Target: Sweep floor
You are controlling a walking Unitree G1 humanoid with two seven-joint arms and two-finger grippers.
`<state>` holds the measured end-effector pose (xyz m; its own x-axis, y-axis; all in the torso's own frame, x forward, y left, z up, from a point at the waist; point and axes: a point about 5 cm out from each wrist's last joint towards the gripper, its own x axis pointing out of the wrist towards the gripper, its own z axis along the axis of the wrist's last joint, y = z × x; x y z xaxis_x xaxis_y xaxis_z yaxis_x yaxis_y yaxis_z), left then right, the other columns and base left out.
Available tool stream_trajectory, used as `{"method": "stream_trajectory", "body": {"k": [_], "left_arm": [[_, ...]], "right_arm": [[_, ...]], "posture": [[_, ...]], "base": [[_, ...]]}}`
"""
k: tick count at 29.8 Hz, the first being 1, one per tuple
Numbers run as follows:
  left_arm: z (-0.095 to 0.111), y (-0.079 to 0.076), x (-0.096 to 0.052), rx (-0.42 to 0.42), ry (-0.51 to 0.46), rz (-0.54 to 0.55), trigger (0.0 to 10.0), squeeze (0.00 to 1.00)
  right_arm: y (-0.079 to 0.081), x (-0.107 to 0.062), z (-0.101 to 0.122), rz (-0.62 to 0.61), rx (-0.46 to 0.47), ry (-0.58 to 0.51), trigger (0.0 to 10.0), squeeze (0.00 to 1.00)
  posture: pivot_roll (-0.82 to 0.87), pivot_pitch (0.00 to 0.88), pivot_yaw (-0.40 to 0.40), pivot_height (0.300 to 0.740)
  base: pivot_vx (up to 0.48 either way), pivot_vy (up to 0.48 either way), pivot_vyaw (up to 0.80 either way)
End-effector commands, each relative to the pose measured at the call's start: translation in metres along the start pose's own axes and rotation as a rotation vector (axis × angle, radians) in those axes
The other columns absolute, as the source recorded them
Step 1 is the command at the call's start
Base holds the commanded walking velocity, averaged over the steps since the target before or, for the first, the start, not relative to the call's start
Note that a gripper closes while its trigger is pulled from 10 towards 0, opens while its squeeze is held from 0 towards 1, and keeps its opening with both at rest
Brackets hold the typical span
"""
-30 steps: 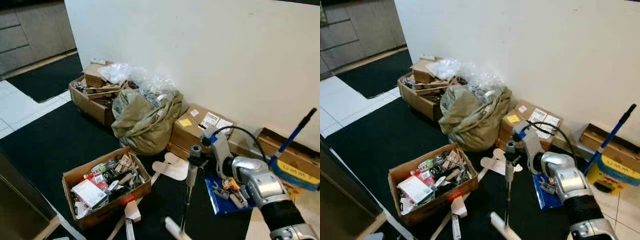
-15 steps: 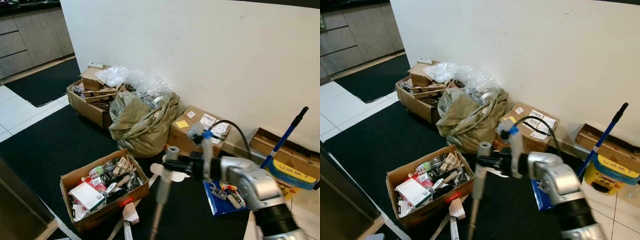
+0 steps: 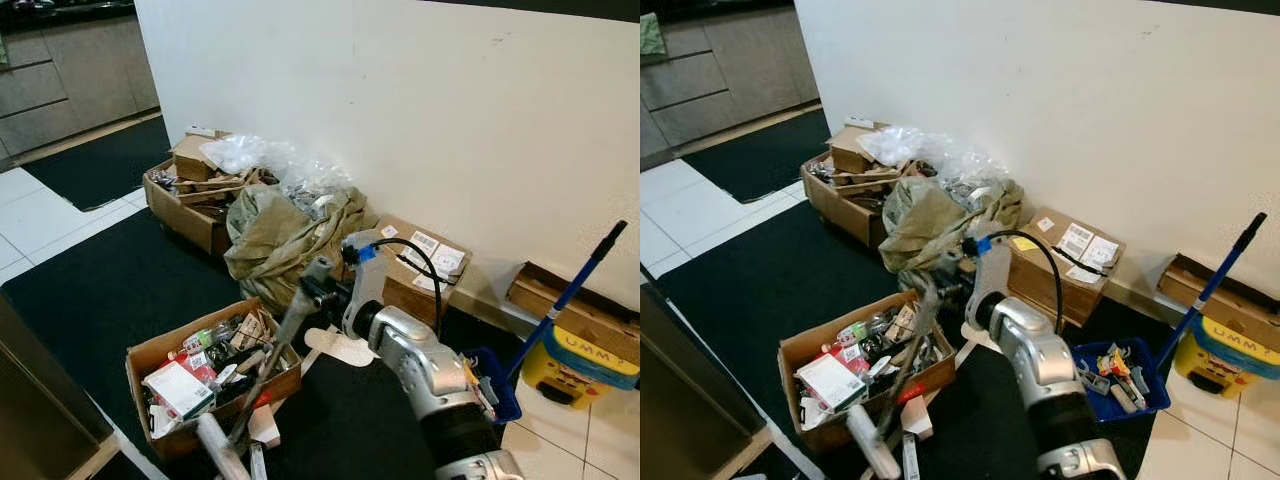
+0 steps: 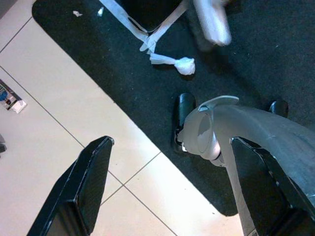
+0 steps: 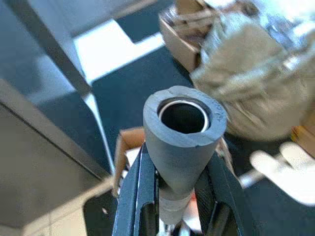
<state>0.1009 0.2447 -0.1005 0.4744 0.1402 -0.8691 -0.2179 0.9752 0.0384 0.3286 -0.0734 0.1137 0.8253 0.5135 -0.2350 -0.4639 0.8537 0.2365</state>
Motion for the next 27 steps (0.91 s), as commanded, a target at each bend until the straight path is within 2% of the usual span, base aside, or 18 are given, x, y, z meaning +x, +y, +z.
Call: {"method": "stream_trajectory", "body": {"k": [1, 2, 3, 5, 10, 12, 14, 18, 19, 21, 27], "left_arm": [[-0.003, 0.001, -0.001, 0.020, 0.012, 0.001, 10.0, 0.00], [-0.004, 0.001, -0.001, 0.018, 0.012, 0.001, 10.0, 0.00], [-0.004, 0.001, -0.001, 0.018, 0.012, 0.001, 10.0, 0.00], [-0.005, 0.001, -0.001, 0.021, 0.013, 0.001, 10.0, 0.00], [-0.006, 0.002, -0.002, 0.026, 0.015, 0.002, 10.0, 0.00], [-0.008, 0.003, -0.003, 0.033, 0.021, 0.006, 10.0, 0.00], [-0.009, 0.004, -0.003, 0.035, 0.023, 0.009, 10.0, 0.00], [-0.009, 0.005, -0.003, 0.037, 0.024, 0.010, 10.0, 0.00], [-0.009, 0.006, -0.003, 0.040, 0.025, 0.012, 10.0, 0.00], [-0.009, 0.006, -0.003, 0.040, 0.025, 0.012, 10.0, 0.00], [-0.010, 0.008, -0.004, 0.048, 0.026, 0.011, 10.0, 0.00]], "right_arm": [[-0.003, 0.003, 0.002, -0.055, 0.012, -0.008, 10.0, 0.00], [-0.004, 0.008, -0.007, -0.099, 0.064, 0.022, 10.0, 0.00], [-0.004, 0.008, -0.007, -0.099, 0.064, 0.022, 10.0, 0.00], [-0.007, 0.015, -0.022, -0.185, 0.132, 0.061, 10.0, 0.00], [-0.009, 0.017, -0.028, -0.242, 0.174, 0.060, 10.0, 0.00], [-0.012, 0.017, -0.033, -0.305, 0.244, 0.051, 10.0, 0.00], [-0.012, 0.018, -0.035, -0.320, 0.276, 0.053, 10.0, 0.00], [-0.012, 0.018, -0.037, -0.327, 0.293, 0.055, 10.0, 0.00], [-0.008, 0.019, -0.034, -0.275, 0.336, 0.046, 10.0, 0.00], [-0.008, 0.019, -0.034, -0.275, 0.336, 0.046, 10.0, 0.00], [-0.005, 0.019, -0.020, -0.186, 0.434, 0.006, 10.0, 0.00]], "posture": [[-0.07, 0.032, -0.029, 0.740], [-0.06, 0.039, -0.030, 0.740], [-0.06, 0.039, -0.030, 0.740], [-0.04, 0.057, -0.029, 0.740], [-0.03, 0.062, -0.026, 0.740], [-0.02, 0.075, -0.019, 0.740], [-0.02, 0.077, -0.017, 0.740], [-0.02, 0.077, -0.017, 0.740], [-0.02, 0.084, -0.007, 0.740], [-0.02, 0.084, -0.007, 0.740], [-0.02, 0.103, -0.008, 0.740]], "base": [[0.000, 0.000, 0.00], [0.000, 0.000, 0.00], [0.000, 0.000, 0.00], [0.000, 0.000, 0.00], [0.000, 0.000, 0.00], [0.000, 0.000, 0.00], [0.000, 0.000, 0.00], [0.000, 0.000, 0.00], [0.000, 0.000, 0.00], [0.000, 0.000, 0.00], [0.000, 0.000, 0.00]]}}
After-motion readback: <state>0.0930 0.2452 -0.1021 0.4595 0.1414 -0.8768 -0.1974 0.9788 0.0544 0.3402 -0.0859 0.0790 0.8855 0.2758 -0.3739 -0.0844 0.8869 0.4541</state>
